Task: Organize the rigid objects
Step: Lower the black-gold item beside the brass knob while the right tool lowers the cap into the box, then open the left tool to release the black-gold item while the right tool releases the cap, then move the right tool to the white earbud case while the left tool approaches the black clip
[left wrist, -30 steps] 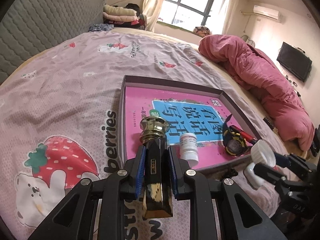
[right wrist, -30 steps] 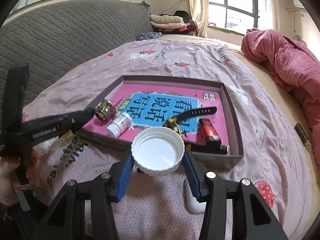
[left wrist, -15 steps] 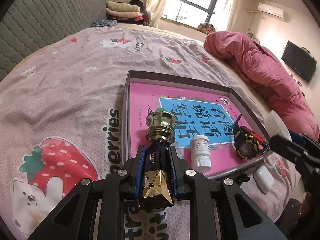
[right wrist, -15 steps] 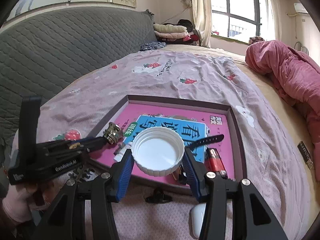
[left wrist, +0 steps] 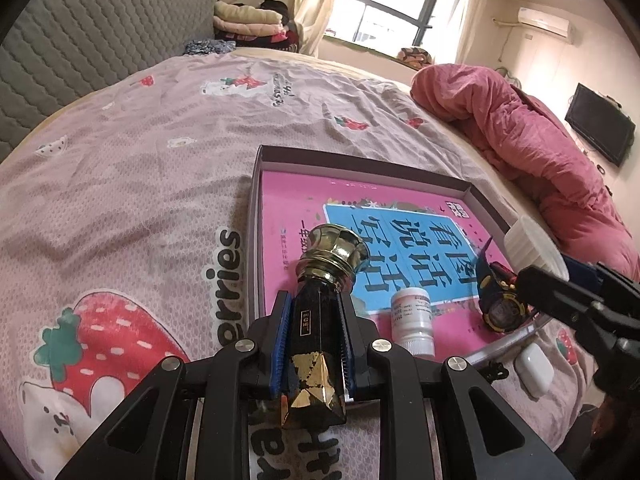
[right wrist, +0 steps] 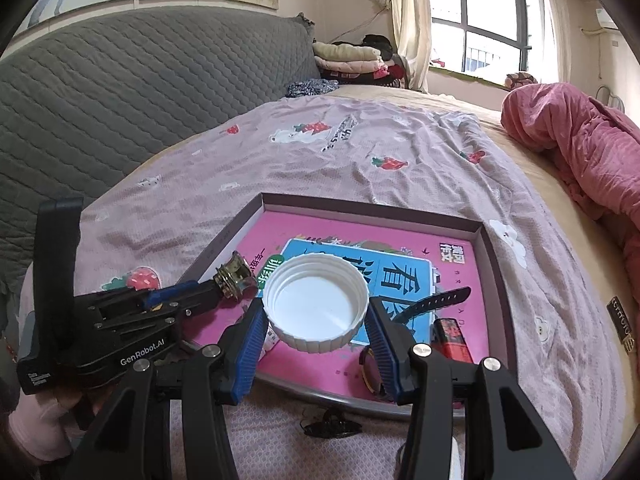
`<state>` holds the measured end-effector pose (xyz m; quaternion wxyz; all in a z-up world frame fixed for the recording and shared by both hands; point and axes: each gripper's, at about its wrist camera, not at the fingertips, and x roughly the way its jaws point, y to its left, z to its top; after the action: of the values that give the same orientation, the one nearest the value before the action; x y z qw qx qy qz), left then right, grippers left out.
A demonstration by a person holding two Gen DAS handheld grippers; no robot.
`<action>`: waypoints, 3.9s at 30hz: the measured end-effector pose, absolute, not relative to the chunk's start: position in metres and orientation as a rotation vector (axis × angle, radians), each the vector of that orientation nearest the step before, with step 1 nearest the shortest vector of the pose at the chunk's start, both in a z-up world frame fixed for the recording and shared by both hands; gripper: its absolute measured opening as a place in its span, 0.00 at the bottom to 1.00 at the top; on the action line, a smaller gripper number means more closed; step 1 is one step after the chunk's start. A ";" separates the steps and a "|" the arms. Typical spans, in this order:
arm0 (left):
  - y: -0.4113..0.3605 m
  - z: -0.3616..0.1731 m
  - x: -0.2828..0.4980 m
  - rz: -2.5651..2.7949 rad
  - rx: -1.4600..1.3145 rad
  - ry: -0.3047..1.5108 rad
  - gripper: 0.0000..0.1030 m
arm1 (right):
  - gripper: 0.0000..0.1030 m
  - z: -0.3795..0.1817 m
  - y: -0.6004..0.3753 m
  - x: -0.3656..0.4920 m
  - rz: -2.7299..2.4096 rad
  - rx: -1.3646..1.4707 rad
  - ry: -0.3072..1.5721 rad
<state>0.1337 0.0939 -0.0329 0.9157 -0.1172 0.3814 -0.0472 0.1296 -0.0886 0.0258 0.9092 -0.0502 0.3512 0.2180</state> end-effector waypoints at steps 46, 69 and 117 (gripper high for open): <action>0.084 -0.036 0.148 -0.104 -0.182 0.796 0.22 | 0.49 -0.025 -0.061 0.175 0.447 -0.200 1.124; 0.086 -0.035 0.145 -0.136 -0.204 0.818 0.23 | 0.49 0.002 -0.088 0.150 0.439 -0.105 1.014; 0.050 0.008 0.068 -0.175 -0.149 0.724 0.55 | 0.51 0.024 -0.202 0.066 0.313 0.013 0.849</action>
<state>0.0683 0.0497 0.0080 0.9288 -0.0726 0.3533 -0.0852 0.0662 -0.2019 0.0239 0.8993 0.0063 0.4103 0.1514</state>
